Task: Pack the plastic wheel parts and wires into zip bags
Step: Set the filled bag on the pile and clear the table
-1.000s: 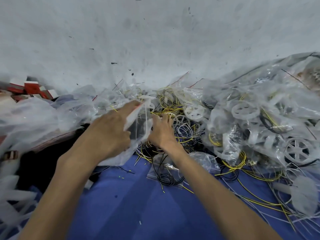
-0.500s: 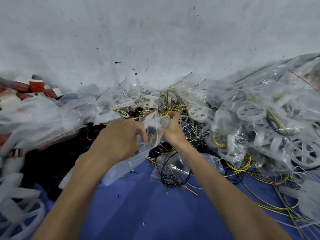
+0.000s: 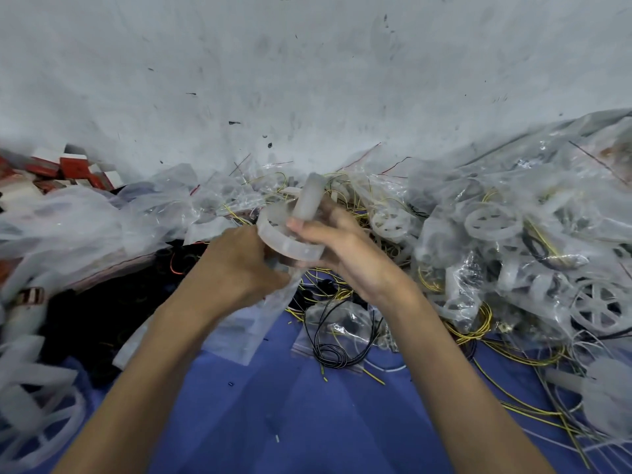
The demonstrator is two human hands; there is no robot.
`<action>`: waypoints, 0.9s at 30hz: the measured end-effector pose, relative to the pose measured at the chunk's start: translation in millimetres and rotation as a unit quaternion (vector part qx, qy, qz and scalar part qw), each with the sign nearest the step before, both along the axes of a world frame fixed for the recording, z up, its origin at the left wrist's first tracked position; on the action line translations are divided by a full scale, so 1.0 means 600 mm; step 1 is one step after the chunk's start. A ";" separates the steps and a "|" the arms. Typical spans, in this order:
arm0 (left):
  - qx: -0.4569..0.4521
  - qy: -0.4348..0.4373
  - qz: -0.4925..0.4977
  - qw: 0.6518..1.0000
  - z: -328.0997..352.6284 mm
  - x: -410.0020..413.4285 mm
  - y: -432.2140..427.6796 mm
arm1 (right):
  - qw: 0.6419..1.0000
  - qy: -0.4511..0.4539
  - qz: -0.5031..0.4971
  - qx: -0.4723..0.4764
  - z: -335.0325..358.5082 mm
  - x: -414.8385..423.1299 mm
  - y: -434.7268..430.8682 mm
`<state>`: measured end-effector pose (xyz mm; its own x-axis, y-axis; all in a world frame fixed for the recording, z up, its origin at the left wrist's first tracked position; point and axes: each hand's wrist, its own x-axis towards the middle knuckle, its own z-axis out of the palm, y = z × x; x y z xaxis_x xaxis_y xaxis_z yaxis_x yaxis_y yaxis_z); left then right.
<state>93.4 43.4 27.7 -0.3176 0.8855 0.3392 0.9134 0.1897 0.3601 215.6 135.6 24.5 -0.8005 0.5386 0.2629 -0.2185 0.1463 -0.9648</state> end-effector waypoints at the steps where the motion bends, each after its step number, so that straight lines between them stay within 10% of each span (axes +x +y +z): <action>1: -0.007 -0.023 0.003 1.000 0.003 -0.001 -0.002 | 1.000 -0.026 0.007 -0.003 -0.003 -0.002 0.000; 11: 0.034 -0.278 -0.079 0.957 0.017 0.006 -0.020 | 0.964 -0.206 0.001 0.171 0.005 0.026 0.004; 27: -0.004 -0.086 -0.050 0.995 0.015 0.014 -0.015 | 0.869 -0.280 -0.136 0.384 0.011 0.012 0.004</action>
